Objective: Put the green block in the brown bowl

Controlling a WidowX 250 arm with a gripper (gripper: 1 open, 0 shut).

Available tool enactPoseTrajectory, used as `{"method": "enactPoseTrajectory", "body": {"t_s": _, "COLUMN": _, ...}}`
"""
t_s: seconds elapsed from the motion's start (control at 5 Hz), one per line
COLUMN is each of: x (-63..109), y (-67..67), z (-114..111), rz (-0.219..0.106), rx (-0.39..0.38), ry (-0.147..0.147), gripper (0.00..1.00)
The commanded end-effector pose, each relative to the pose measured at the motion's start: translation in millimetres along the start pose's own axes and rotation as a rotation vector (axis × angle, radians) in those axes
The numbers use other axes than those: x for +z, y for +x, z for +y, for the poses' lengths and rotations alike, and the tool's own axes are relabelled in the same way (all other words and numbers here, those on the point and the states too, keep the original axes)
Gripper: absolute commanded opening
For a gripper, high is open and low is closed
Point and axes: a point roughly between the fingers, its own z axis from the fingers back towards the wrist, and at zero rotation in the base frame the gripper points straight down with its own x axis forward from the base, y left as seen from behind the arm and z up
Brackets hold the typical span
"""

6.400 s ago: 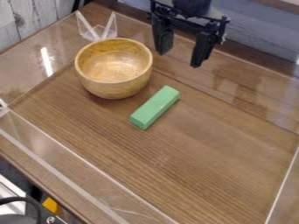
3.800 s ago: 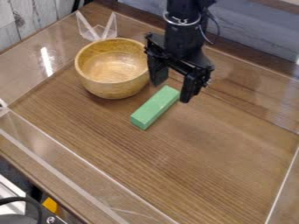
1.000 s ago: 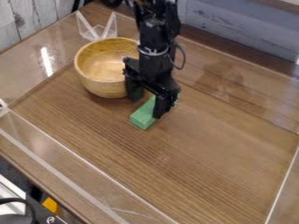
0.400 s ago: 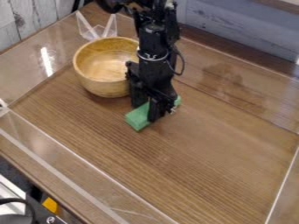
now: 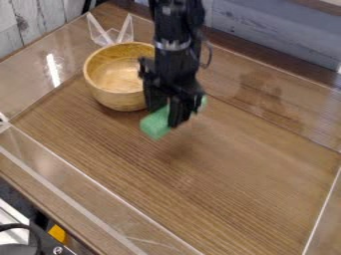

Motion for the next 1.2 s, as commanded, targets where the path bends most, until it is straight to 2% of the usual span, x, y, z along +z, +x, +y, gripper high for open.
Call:
{"method": "enactPoseTrajectory", "body": {"t_s": 0.0, "x": 52.2, "y": 9.4, "z": 8.3, "rz": -0.091, "rx": 0.043, "ry": 0.017, "gripper": 0.0}}
{"method": "enactPoseTrajectory", "body": {"t_s": 0.2, "x": 69.1, "y": 20.1, "z": 31.4, "rz": -0.101, "rx": 0.015, "ry": 0.023, "gripper": 0.0}}
{"method": "enactPoseTrajectory", "body": {"t_s": 0.4, "x": 77.0, "y": 22.6, "z": 58.2, "rz": -0.098, "rx": -0.01, "ry": 0.03, "gripper": 0.0}}
{"method": "enactPoseTrajectory", "body": {"t_s": 0.8, "x": 74.0, "y": 8.6, "z": 94.7, "rz": -0.072, "rx": 0.129, "ry": 0.033, "gripper": 0.0}}
{"method": "enactPoseTrajectory", "body": {"t_s": 1.0, "x": 58.6, "y": -2.6, "z": 109.7, "rz": -0.058, "rx": 0.131, "ry": 0.029, "gripper": 0.0}}
